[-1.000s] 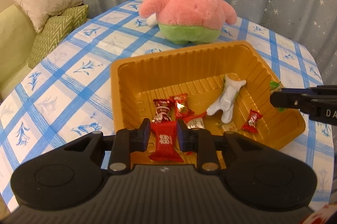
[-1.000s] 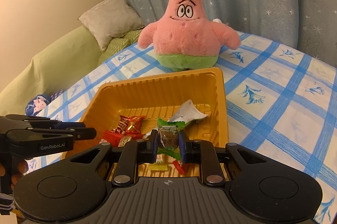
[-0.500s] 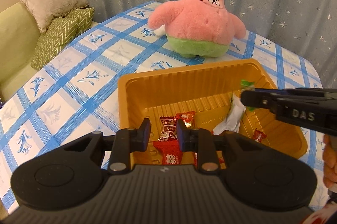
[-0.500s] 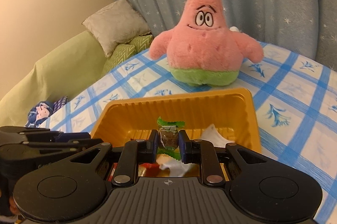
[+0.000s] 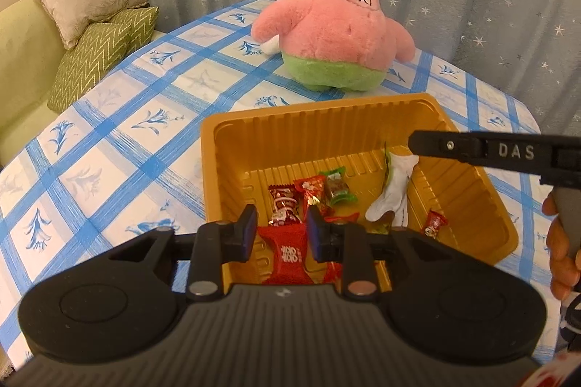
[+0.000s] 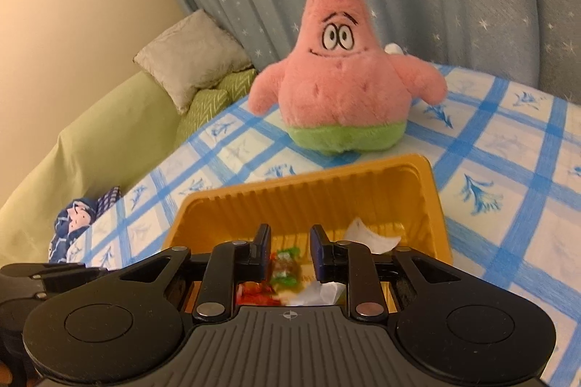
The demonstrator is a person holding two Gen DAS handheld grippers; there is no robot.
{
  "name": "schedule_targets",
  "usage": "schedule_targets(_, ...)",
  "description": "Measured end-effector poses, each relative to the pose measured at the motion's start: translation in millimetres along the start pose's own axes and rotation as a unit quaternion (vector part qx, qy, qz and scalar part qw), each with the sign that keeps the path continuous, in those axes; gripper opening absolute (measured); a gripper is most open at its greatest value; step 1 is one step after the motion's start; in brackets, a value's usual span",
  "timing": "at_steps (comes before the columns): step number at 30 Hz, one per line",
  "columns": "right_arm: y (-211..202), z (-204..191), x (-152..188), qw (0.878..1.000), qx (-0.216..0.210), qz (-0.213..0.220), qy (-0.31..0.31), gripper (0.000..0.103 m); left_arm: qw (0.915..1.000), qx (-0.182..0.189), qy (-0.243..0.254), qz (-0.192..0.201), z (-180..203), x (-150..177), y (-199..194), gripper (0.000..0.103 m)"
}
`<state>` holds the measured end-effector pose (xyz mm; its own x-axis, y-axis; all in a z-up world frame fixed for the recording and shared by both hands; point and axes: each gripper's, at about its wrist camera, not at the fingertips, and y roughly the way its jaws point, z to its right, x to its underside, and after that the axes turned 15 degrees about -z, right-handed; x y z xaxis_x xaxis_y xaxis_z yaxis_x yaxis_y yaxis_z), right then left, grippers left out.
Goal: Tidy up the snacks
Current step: 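Open both tools to drop the snacks into the orange tray, then withdraw both open tools from the tray toward the remaining packets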
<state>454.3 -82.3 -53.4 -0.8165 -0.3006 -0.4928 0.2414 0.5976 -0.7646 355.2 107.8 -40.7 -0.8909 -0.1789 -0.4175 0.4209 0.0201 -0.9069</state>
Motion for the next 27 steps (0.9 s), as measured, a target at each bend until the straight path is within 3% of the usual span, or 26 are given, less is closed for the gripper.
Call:
schedule_targets(2,-5.7,1.1,7.1,1.0,0.004,0.0,0.0,0.048,1.0,0.003,0.0,0.001,1.7,4.2,-3.7,0.03)
schedule_targets(4,-13.6,1.3,15.0,1.0,0.008,0.005,-0.004,0.053,1.0,0.007,-0.003,0.0,3.0,8.8,-7.9,0.03)
schedule_targets(12,-41.9,4.9,45.8,1.0,0.005,-0.008,-0.002,0.057,0.9996,0.018,-0.02,0.0,8.1,34.7,-27.2,0.033)
schedule_targets(17,-62.4,4.2,66.9,1.0,0.003,-0.011,0.002,0.071,0.9995,0.019,-0.025,0.0,12.4,56.4,-42.8,0.036)
schedule_targets(27,-100.2,-1.4,112.6,1.0,0.008,-0.019,0.0,0.079,0.9992,0.017,-0.035,-0.003,20.7,107.6,-77.0,0.042)
